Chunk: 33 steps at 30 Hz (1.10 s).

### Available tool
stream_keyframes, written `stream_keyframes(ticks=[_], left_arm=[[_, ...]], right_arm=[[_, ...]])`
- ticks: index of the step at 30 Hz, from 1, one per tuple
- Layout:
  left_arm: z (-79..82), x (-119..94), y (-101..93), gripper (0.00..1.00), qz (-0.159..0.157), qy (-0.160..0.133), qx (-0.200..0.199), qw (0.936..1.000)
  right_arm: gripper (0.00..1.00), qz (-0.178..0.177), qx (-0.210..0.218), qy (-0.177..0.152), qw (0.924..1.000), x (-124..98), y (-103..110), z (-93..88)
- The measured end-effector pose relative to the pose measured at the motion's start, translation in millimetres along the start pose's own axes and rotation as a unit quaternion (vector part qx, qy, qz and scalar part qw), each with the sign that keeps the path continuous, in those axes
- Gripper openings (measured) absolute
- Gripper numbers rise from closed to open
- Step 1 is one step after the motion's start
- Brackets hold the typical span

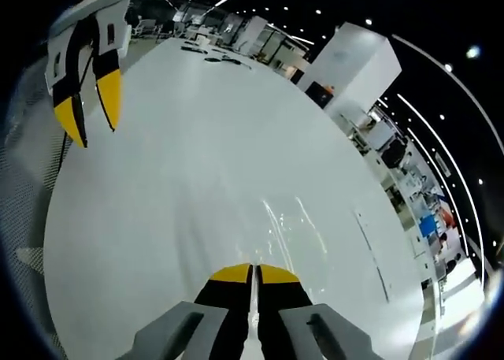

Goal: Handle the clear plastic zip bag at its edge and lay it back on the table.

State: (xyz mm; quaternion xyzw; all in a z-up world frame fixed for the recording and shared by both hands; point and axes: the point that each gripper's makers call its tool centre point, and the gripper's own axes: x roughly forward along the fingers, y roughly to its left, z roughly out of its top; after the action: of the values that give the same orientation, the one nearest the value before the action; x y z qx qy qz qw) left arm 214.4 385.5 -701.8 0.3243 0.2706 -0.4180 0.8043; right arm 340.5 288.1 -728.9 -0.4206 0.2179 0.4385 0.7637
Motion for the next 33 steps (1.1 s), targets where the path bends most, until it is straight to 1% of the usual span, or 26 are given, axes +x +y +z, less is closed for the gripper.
stream_keyframes(ticks=[3, 5, 8, 10, 13, 16, 21, 23, 25, 31, 33], left_arm=[[-5.4, 1, 1.8, 0.15, 0.001, 0.001, -0.002, 1.0000], [-5.1, -1, 0.9, 0.15, 0.000, 0.003, -0.004, 1.0000], [-7.6, 0, 2.8, 0.14, 0.001, 0.003, -0.006, 1.0000], [-7.2, 0, 2.9, 0.14, 0.002, 0.004, -0.007, 1.0000], [-6.9, 0, 3.3, 0.14, 0.002, 0.004, -0.009, 1.0000], [-8.4, 1, 3.5, 0.14, 0.000, 0.005, -0.008, 1.0000], [-6.7, 2, 2.6, 0.14, -0.002, 0.004, -0.008, 1.0000], [-6.9, 3, 2.4, 0.14, -0.002, 0.004, -0.007, 1.0000], [-6.4, 2, 1.5, 0.14, -0.003, 0.004, -0.007, 1.0000], [-6.9, 1, 0.3, 0.14, -0.002, 0.004, -0.009, 0.9999], [-7.7, 1, -0.2, 0.14, -0.002, 0.004, -0.010, 0.9999]], right_arm=[[0.00, -0.004, -0.006, 0.005, 1.0000, 0, -2, -1.9], [0.00, -0.005, -0.010, 0.014, 0.9998, 2, -3, -7.9], [0.00, -0.003, -0.012, 0.018, 0.9998, 0, -3, -10.1], [0.00, -0.003, -0.020, 0.021, 0.9996, 2, -2, -13.9], [0.00, 0.006, -0.004, 0.014, 0.9999, 1, 3, -13.4], [0.02, 0.014, 0.000, 0.009, 0.9999, 5, 9, -11.9], [0.10, 0.027, 0.017, -0.001, 0.9995, 11, 17, -6.1], [0.13, 0.023, 0.013, -0.004, 0.9996, 10, 20, -3.4], [0.14, 0.030, 0.033, -0.009, 0.9990, 11, 22, -2.9], [0.21, 0.037, 0.055, -0.015, 0.9977, 9, 24, -3.5], [0.24, 0.041, 0.076, -0.018, 0.9961, 8, 25, -3.9]])
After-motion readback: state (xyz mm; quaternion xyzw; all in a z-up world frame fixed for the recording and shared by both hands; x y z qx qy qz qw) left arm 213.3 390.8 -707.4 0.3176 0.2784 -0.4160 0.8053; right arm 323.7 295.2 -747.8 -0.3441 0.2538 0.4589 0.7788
